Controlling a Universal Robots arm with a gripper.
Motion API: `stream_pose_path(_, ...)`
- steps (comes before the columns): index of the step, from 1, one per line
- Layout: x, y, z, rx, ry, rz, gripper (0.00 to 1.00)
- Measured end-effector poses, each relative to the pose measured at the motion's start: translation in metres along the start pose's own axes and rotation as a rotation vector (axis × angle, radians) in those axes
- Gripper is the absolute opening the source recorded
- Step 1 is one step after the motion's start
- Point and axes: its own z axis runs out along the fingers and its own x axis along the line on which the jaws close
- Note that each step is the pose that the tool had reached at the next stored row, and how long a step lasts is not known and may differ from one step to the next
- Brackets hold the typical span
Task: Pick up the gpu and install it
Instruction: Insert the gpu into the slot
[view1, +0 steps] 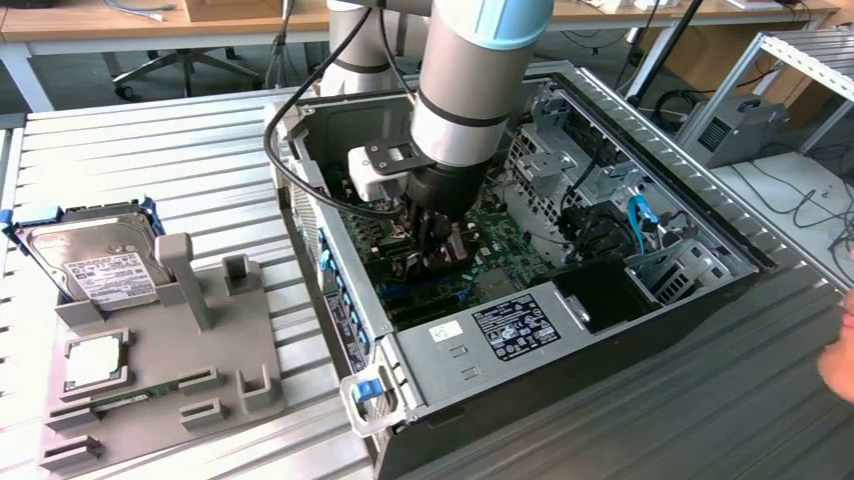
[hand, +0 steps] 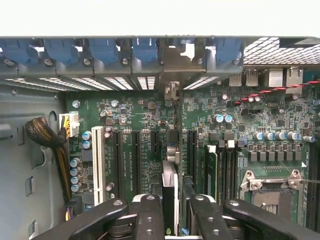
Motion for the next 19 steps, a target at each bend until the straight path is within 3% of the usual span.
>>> stream_pose_path(3, -0.0002, 0.0, 0.0038, 0.0, -0.0001, 0.0, 0.26)
stream_pose_path(5, -0.0012, 0.0001, -0.0009, 0.0013, 0.0015, 0.001, 0.26)
stream_pose_path(6, -0.001, 0.0, 0.0044, 0.0012, 0.0016, 0.002, 0.26)
stream_pose_path(12, -0.0013, 0.0, 0.0003, 0.0013, 0.0016, 0.002, 0.26)
stream_pose_path(15, -0.0017, 0.0, -0.0002, 0.0015, 0.0191, 0.002, 0.26)
stream_pose_path(19, -0.0017, 0.0004, -0.0003, 0.0014, 0.0196, -0.001, 0.26)
